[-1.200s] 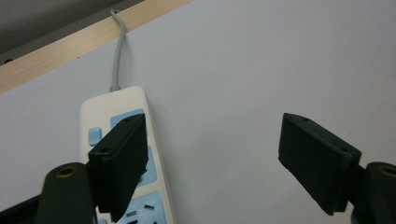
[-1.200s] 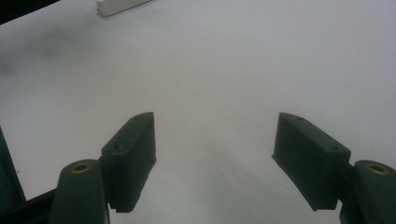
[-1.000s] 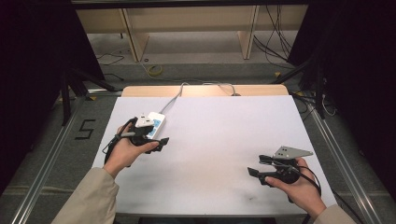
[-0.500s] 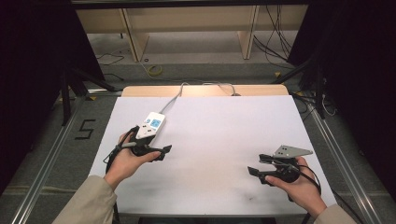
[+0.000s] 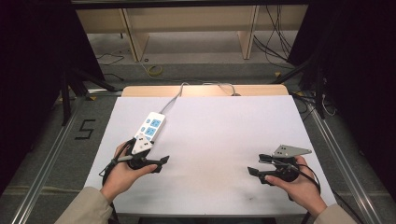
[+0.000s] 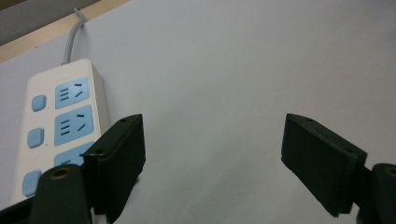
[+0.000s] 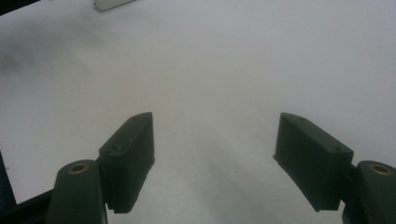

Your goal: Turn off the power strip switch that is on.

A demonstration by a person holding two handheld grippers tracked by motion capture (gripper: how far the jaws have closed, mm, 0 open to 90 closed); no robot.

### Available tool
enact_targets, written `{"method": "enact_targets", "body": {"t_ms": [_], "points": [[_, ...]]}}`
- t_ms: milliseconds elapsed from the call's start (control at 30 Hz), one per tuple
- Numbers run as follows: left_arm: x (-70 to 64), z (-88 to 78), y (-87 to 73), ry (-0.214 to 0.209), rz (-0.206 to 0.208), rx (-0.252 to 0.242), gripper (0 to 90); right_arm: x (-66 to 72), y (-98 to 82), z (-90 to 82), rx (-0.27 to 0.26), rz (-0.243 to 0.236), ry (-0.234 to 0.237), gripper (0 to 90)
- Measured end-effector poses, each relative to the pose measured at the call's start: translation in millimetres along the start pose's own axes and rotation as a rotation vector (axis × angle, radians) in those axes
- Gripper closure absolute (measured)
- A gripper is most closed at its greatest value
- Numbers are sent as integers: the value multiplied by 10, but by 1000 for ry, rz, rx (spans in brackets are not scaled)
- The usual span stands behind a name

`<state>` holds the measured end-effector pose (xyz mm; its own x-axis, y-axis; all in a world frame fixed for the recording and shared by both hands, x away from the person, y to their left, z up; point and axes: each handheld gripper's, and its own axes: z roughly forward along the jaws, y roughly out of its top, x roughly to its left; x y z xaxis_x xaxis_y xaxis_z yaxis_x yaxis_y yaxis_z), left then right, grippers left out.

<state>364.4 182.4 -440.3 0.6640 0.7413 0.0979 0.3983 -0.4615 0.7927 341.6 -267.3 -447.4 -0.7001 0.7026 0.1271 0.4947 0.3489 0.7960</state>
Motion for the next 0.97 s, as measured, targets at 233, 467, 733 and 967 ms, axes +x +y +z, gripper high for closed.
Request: {"method": "enact_targets", "body": {"t_ms": [233, 467, 733, 967], "points": [[-43, -56, -144, -3, -6, 16, 213, -4, -5, -1, 4, -4, 1, 289], [-61, -116, -253, 5, -4, 39, 214, 1, -8, 3, 5, -6, 4, 288], [-78, -97, -234, 7, 9, 35, 217, 0, -12, -2, 7, -10, 3, 288], [-173, -58, -180, -28, 19, 28, 220, -9, -11, -3, 6, -8, 0, 286]]}}
